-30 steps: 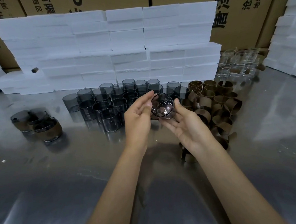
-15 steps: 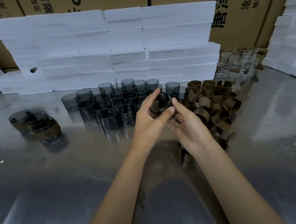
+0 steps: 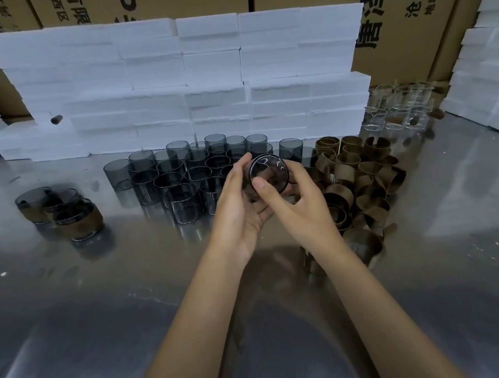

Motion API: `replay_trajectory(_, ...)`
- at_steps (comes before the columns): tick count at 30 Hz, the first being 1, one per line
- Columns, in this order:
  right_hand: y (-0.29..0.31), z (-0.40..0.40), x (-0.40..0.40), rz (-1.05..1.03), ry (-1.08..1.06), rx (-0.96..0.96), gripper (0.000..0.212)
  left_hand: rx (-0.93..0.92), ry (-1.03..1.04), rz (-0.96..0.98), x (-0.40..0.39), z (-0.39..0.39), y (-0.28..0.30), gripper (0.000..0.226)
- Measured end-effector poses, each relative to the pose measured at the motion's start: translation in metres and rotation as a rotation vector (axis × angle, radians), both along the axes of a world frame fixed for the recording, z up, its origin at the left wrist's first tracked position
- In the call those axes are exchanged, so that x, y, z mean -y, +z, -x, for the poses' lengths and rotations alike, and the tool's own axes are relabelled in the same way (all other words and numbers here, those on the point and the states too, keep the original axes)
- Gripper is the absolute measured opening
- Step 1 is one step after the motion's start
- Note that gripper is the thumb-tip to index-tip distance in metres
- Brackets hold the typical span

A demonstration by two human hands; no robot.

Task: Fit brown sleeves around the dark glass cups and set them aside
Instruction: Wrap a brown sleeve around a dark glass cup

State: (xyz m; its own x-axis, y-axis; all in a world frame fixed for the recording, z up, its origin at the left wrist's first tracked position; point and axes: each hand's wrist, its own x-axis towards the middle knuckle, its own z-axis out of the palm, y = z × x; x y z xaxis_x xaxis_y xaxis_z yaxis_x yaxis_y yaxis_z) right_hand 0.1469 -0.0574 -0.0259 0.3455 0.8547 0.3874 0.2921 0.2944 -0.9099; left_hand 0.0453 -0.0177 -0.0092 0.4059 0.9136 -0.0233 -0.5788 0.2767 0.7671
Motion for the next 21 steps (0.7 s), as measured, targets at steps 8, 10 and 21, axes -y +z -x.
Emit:
replay_trajectory(8, 0.002, -0.007, 0.003, -0.078, -0.164, 0.009, 0.018, -0.036, -0.067, -0.096, -0.004, 0.002, -0.004, 0.048)
replay_trajectory(10, 0.003, -0.009, 0.003, -0.08, -0.181, -0.001, 0.022, -0.067, -0.066, -0.138, -0.004, 0.001, -0.006, 0.046)
replay_trajectory(21, 0.013, -0.037, 0.003, -0.022, -0.414, -0.214, 0.027, 0.047, 0.081, -0.075, -0.016, 0.004, -0.008, 0.033)
